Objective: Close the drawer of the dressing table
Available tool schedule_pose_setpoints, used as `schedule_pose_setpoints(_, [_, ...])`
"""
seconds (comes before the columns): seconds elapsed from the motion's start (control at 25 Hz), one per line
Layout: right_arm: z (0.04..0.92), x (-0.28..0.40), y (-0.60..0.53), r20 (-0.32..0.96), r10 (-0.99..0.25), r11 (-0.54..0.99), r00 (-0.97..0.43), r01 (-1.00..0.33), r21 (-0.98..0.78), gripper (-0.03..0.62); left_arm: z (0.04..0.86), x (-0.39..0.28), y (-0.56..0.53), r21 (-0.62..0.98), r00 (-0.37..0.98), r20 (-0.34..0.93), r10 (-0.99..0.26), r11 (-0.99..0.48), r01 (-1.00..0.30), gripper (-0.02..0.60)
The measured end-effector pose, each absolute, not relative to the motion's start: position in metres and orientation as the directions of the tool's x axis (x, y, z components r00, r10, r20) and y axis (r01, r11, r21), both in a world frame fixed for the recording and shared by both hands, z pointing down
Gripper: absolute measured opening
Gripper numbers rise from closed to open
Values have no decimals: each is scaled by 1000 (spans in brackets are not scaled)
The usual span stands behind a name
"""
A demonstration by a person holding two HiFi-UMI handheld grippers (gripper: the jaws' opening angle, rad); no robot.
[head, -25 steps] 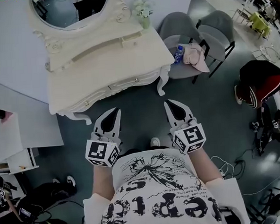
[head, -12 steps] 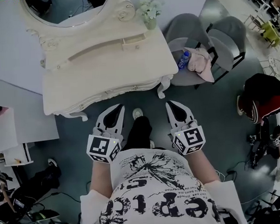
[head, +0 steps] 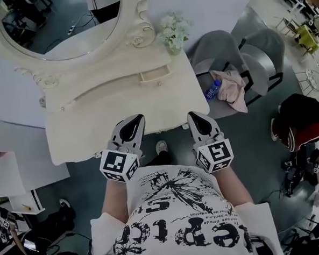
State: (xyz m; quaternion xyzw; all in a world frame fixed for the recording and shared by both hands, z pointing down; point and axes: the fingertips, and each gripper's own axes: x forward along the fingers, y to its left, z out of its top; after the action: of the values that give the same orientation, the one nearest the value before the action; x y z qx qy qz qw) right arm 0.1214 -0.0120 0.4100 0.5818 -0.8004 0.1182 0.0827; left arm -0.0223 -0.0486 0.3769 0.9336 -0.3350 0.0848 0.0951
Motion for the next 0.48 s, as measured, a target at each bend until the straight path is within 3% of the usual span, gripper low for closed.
schedule_pose_setpoints(0.48, [436, 115, -134, 341, -859, 360, -383, -924, -131, 17, 392, -30, -148, 142, 699, 274, -661, -691, -709, 20])
